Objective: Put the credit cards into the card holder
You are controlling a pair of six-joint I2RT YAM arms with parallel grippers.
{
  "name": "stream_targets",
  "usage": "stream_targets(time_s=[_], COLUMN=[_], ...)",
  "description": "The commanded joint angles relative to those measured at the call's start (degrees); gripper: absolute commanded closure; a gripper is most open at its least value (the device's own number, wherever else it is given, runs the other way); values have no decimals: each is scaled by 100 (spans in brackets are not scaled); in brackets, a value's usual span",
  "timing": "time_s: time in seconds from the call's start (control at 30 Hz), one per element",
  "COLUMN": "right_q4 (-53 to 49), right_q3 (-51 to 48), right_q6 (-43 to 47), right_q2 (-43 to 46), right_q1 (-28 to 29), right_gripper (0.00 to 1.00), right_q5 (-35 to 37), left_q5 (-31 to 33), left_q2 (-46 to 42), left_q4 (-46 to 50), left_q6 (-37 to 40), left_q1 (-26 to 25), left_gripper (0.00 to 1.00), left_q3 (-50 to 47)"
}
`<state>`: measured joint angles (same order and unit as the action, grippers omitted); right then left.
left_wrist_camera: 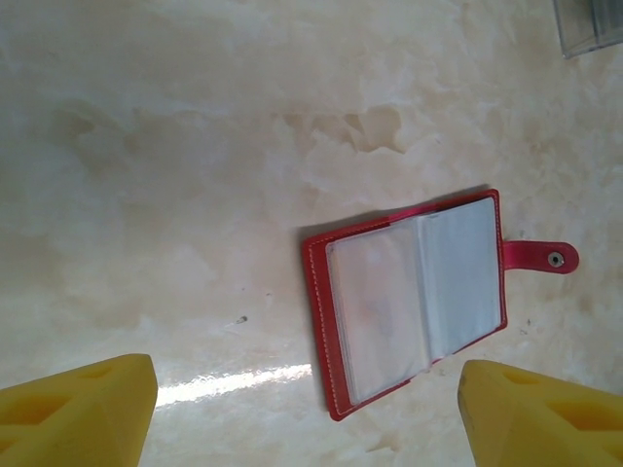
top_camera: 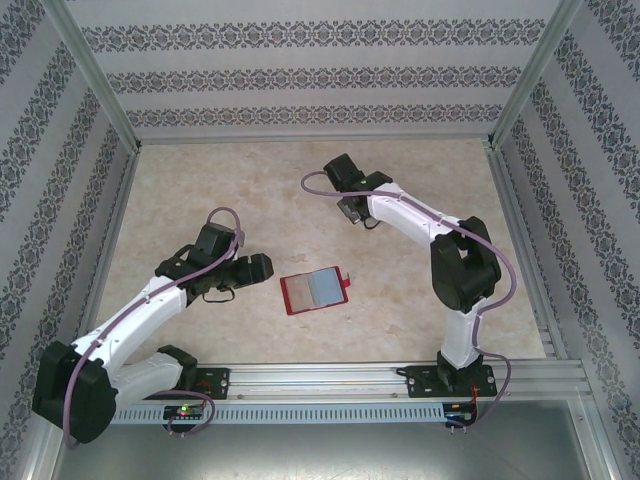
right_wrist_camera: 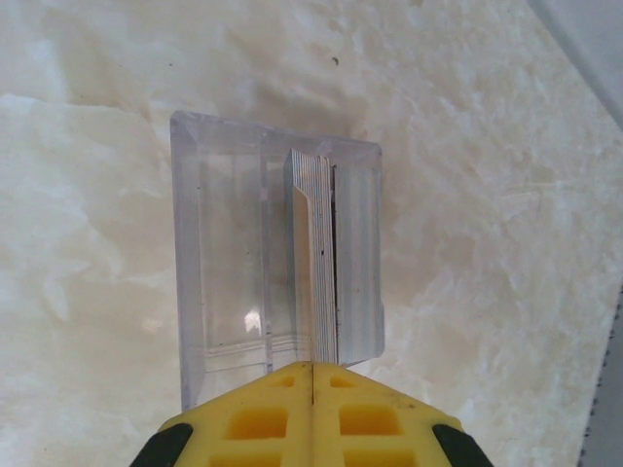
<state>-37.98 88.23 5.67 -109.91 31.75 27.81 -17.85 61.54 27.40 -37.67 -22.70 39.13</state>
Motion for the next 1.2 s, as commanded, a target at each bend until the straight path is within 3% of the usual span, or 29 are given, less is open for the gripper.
stream_targets(time_s=[0.0,0.1,0.33,0.5,0.63,0.8,0.9,1.17], right_q4=[-3,76,115,829,1515,2174,2066,2110], right_q3=[-132,-332,-1476,-2618,-3212,-3571,-3510,-3542], right_q6=[-298,-468,-1125,-1988,-2405,-2750,-2654,-2475], right_q2=[410,881,2265,2864,2625,2052,1561,926], right_q1=[-60,-72,-388,-781,-762,-583,-503,-529], right_gripper=[100,100,100,100,100,100,100,100], right_q5=[-362,-721,-2501,-5469,-6927,-7730,-7957,-8000], left_q5=[-137,-357,-1235,-1303,-1566,-1586,-1472,-1319], left_q2=[18,-76,68,222,634,1118,1377,1695], left_q4=[-52,-339,-939,-1138,-1699,-1799,-1633,-1616], left_q6=[73,-20,-157,-236,-321,-407,-342,-295], left_q1=[57,61,37,20,-66,-234,-315,-460], left_gripper=[21,21,21,23,25,33,42,43], left_q3=[152,-17,-446,-649,-759,-611,-509,-419])
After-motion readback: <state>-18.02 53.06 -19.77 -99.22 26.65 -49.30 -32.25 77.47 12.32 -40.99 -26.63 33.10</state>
